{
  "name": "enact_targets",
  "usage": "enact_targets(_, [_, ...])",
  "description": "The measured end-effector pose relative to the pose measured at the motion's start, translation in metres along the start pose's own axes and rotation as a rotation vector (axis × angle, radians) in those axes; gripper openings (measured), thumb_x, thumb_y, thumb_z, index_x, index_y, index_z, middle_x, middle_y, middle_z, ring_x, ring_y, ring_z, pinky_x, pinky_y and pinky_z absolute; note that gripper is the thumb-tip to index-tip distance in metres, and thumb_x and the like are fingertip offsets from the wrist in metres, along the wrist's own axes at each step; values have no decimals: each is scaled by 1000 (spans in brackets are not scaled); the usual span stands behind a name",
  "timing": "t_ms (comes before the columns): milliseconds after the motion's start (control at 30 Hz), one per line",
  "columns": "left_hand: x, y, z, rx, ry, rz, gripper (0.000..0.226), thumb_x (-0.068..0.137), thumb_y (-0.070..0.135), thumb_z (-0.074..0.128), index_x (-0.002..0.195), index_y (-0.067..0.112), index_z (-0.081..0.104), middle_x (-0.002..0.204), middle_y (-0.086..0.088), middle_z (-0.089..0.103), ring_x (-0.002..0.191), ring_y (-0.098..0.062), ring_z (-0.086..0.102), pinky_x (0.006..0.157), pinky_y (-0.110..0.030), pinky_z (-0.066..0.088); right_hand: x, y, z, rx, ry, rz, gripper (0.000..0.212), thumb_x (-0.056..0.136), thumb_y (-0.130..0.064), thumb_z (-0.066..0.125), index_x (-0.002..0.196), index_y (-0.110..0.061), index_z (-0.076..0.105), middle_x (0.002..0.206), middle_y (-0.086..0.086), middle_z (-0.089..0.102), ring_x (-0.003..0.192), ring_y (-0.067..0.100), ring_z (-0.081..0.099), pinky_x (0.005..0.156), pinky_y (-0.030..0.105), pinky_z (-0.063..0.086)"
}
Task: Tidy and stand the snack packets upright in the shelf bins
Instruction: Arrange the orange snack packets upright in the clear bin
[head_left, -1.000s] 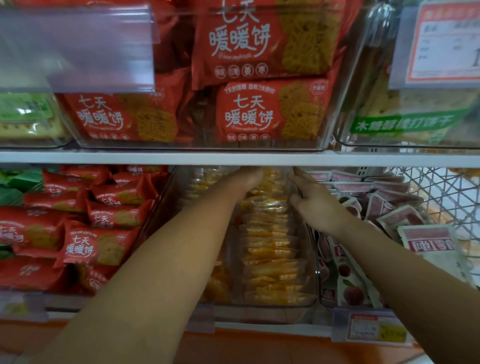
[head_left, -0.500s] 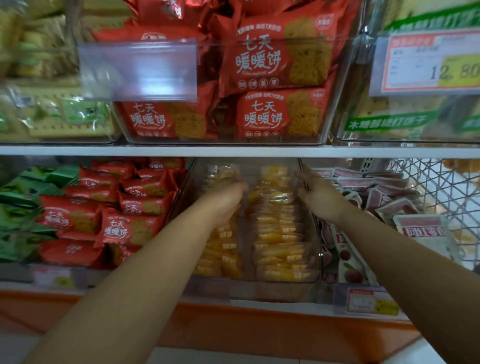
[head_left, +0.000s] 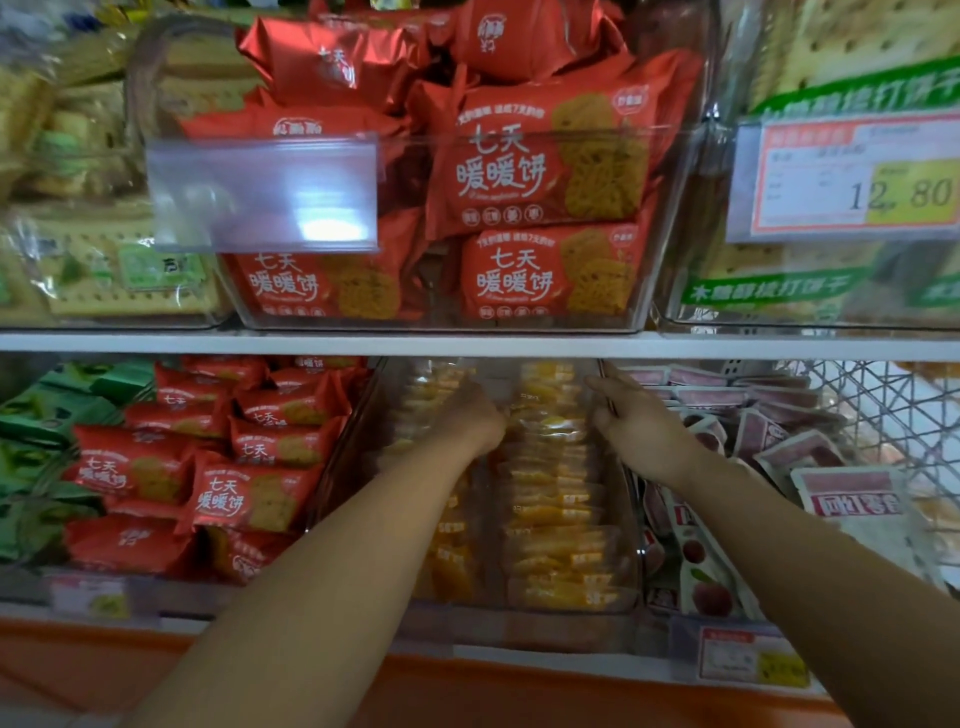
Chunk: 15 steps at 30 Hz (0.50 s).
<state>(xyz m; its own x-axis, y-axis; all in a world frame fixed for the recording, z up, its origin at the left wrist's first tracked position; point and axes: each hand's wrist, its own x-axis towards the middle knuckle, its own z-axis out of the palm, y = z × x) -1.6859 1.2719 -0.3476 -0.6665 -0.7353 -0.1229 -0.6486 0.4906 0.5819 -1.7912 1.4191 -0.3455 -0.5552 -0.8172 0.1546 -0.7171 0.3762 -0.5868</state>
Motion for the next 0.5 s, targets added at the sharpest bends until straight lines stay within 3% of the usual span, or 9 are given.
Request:
enact_targets(100, [3,-2,4,-6,-8,3,41,96,26,52,132,8,50,131,-11,56,118,-26,54,92,-28,41,2,3,2,15,-3,9,42,99,-10,36,141,-8,37,155,11,20,145,18,11,101,11,13])
enact_targets(233, [2,2,4,68,-100,80,30,99,20,46,124,12,61,131,-10,56,117,-26,53,91,-24,39,5,7,5,40,7,12,40,99,-11,37,138,-7,42,155,12,17,144,19,15,94,5,12])
enact_targets(367, [2,8,-2,225,-181,153,32,99,21,45,129,13,56,135,-11,53,120,-27,50,97,-28,38,5,8,5,55,3,22,39,99,-11,36,138,-9,43,155,11,17,144,17,12,92,6,13])
enact_targets(500, [4,8,-2,308,-224,221,33,98,13,46,129,16,55,133,-12,53,120,-28,50,93,-25,38,4,6,3,73,2,26,39,99,-9,36,138,-8,43,154,11,20,142,21,20,86,4,16])
